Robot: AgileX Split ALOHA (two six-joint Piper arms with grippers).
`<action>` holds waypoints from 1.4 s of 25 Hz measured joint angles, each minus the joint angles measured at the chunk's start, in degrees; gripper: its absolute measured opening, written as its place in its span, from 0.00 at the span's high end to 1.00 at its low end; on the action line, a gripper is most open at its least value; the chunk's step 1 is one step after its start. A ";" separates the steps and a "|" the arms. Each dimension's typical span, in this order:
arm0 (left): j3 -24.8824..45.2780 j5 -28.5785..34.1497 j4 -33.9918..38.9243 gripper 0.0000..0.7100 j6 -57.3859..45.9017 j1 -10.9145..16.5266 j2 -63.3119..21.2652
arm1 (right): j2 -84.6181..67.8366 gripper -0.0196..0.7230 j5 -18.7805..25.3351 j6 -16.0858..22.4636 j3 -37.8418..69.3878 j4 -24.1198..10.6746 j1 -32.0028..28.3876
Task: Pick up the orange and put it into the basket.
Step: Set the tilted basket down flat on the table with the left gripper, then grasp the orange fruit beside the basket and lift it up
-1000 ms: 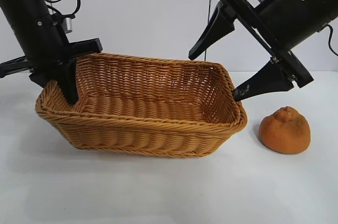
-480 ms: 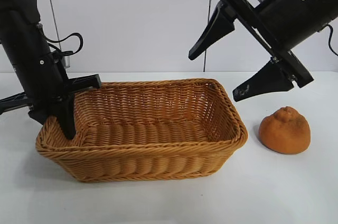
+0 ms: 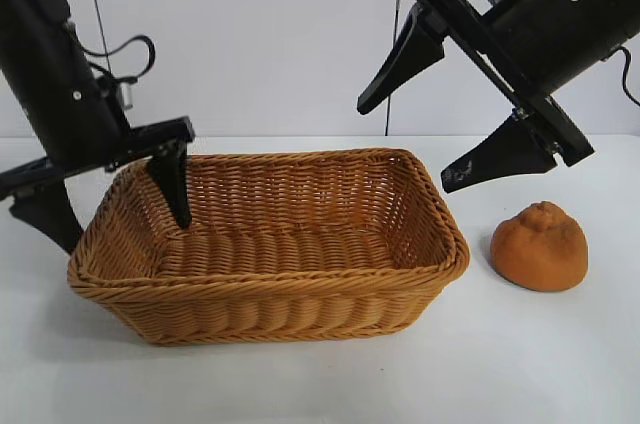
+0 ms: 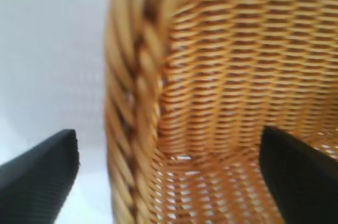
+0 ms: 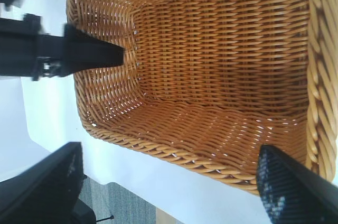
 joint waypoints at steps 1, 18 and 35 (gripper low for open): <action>-0.51 0.68 1.24 0.06 0.13 0.00 -1.47 | 0.00 0.15 0.00 0.00 0.00 0.00 0.00; -7.58 12.15 21.42 0.06 -0.21 8.21 -7.27 | 0.00 0.15 0.00 0.00 0.00 0.00 0.00; 16.06 12.17 21.01 0.06 2.21 8.21 -34.63 | 0.00 0.15 0.00 0.00 0.00 0.00 0.00</action>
